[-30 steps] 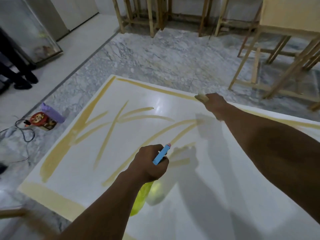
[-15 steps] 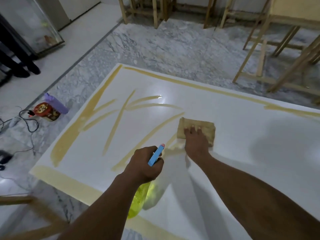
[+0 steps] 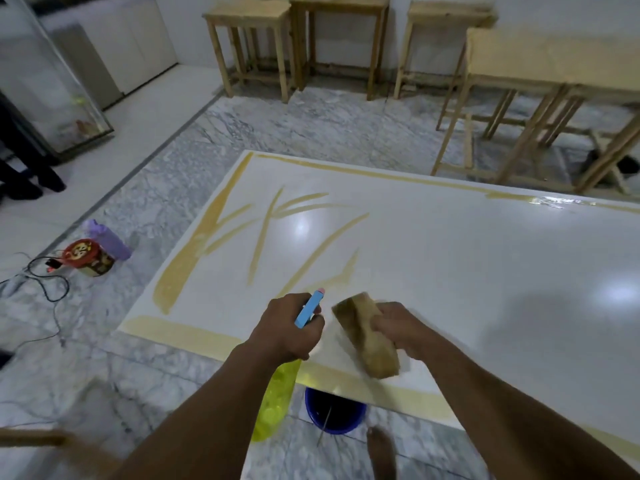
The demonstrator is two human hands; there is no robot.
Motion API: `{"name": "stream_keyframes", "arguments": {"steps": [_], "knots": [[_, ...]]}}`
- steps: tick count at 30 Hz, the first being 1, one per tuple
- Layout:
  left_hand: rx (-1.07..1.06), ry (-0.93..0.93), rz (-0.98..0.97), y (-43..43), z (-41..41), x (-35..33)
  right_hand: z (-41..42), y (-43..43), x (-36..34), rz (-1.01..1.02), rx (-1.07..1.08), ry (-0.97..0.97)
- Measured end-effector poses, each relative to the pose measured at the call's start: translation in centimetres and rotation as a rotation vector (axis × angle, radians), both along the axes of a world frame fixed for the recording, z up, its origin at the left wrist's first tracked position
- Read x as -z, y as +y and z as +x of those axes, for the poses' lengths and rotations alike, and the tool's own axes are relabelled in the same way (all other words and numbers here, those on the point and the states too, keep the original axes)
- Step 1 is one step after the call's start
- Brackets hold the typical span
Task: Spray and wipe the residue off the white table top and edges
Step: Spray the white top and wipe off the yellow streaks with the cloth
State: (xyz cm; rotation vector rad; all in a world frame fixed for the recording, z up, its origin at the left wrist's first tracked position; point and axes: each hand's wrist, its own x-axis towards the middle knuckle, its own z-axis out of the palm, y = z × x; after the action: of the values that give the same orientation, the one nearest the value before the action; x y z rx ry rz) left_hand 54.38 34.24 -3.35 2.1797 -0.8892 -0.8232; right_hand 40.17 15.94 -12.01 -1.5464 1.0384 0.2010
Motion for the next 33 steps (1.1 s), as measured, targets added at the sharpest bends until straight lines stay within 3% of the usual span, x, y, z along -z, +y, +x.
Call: {"name": "stream_keyframes", "arguments": {"steps": [4, 6, 8, 12, 16, 23, 25, 28, 33], "knots": [[0.036, -0.012, 0.012, 1.8, 0.1, -0.3, -3.0, 0.9, -0.2, 0.695, 0.564, -0.355], [0.05, -0.006, 0.004, 1.5, 0.7, -0.4, -3.0, 1.8, 0.0, 0.865, 0.683, -0.521], [0.04, 0.009, -0.02, 0.6, 1.3, -0.3, -2.0, 1.6, 0.1, 0.861, 0.726, -0.569], [0.019, 0.045, -0.043, -2.3, 3.2, 0.2, 2.3, -3.6, -0.2, 0.714, 0.63, -0.418], [-0.007, 0.077, -0.037, -6.0, 6.0, 0.7, 8.9, -13.1, -2.9, 0.416, 0.419, -0.291], [-0.074, 0.023, 0.006, -9.9, 10.3, 2.6, 22.2, -26.8, -3.6, -0.674, -0.135, 0.117], [-0.095, 0.03, 0.023, -10.1, 11.0, 2.7, 23.6, -27.8, -1.4, -0.776, -0.264, 0.183], [-0.164, 0.043, 0.061, -9.2, 12.4, 3.6, 24.1, -25.6, 4.0, -0.767, -0.356, 0.27], [-0.201, 0.016, 0.122, -6.1, 13.2, 4.8, 20.6, -17.7, 8.2, -1.002, -0.407, 0.216]]}}
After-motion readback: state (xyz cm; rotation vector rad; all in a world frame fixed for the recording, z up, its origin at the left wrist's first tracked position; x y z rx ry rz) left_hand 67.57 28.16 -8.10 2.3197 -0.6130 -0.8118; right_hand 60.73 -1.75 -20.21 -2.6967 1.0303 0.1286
